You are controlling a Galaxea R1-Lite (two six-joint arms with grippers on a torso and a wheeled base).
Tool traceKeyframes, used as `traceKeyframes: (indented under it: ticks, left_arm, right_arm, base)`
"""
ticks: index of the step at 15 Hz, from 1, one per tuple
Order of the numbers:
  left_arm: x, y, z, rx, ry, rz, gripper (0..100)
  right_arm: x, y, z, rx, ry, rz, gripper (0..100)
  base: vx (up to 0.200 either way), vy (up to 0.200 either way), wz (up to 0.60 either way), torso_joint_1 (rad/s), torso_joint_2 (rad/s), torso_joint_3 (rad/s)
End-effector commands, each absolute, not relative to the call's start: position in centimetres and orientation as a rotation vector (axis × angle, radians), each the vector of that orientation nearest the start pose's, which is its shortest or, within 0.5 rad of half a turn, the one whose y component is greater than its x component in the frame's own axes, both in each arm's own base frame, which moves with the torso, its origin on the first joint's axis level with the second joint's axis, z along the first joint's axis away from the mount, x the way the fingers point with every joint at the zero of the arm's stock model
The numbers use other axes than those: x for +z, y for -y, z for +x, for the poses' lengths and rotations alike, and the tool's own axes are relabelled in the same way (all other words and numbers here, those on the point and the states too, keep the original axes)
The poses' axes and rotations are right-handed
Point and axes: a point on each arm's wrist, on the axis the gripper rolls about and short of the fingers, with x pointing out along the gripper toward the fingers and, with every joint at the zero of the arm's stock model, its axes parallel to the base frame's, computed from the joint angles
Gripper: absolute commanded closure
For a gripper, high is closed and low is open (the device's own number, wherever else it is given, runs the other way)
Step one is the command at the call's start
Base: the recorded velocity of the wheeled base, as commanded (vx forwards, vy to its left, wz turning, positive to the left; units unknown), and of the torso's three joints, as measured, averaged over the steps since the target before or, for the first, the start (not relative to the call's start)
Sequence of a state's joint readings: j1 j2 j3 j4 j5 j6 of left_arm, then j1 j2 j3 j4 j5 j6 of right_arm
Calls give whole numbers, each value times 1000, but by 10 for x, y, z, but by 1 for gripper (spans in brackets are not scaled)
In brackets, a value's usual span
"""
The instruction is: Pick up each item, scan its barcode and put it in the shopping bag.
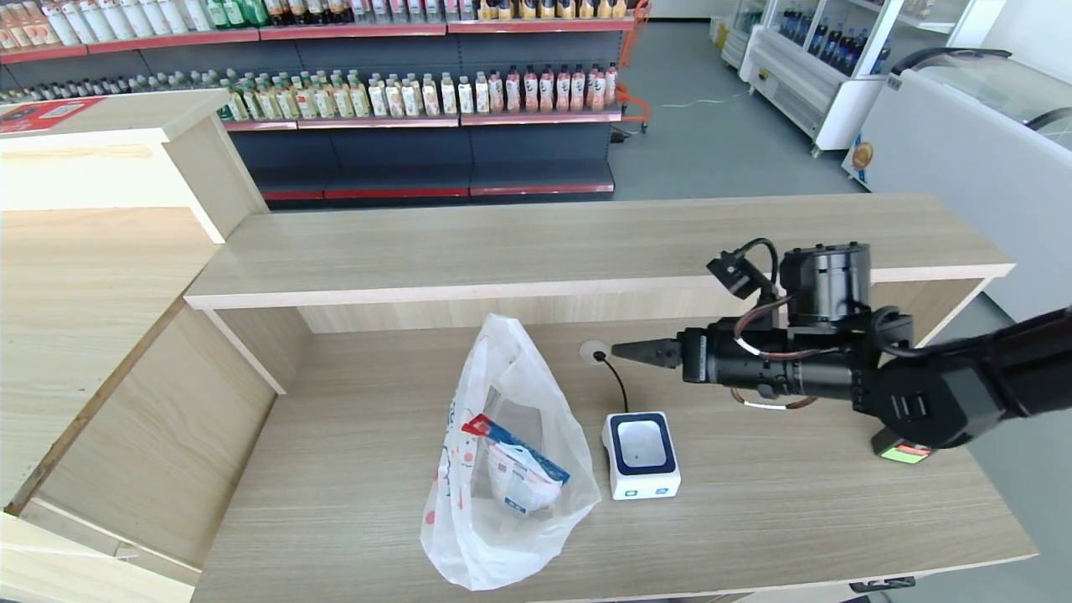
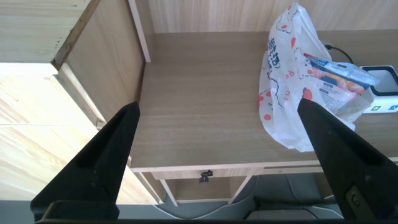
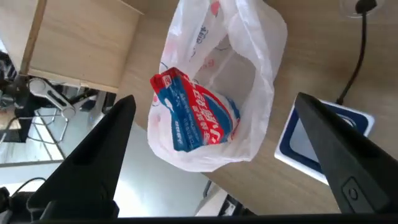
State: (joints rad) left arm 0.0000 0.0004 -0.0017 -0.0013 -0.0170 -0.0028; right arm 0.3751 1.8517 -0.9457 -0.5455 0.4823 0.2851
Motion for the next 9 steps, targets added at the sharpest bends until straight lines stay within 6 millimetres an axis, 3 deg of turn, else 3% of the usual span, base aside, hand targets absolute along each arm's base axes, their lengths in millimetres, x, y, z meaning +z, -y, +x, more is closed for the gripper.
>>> traceKeyframes:
  ticks: [1, 2, 4, 5, 6, 8, 9]
  left_arm:
    - [76, 0, -23, -17, 3, -3, 0]
    - [76, 0, -23, -17, 3, -3, 0]
    - [76, 0, -23, -17, 3, -3, 0]
    - [76, 0, -23, -18, 3, -3, 0]
    - [76, 0, -23, -17, 3, -3, 0]
    - [76, 0, -23, -17, 3, -3, 0]
    - [76, 0, -23, -17, 3, -3, 0]
  right_arm:
    - [187, -72, 245, 642, -389, 204, 0]
    - [171, -39, 197, 463, -365, 42, 0]
    - [149, -15, 113, 223, -340, 3, 0]
    - [140, -11, 90, 147, -327, -9, 0]
    - [119, -5, 56, 58, -300, -19, 0]
    - [105, 0, 24, 11, -193, -4, 0]
    - [87, 2, 1, -37, -192, 19, 0]
  base:
    - [0, 0, 0, 0, 0, 0]
    - [0, 0, 0, 0, 0, 0]
    - [0, 0, 0, 0, 0, 0]
    - [0, 0, 0, 0, 0, 0]
    - [0, 0, 0, 0, 0, 0]
    - [0, 0, 0, 0, 0, 0]
    - [0, 0, 0, 0, 0, 0]
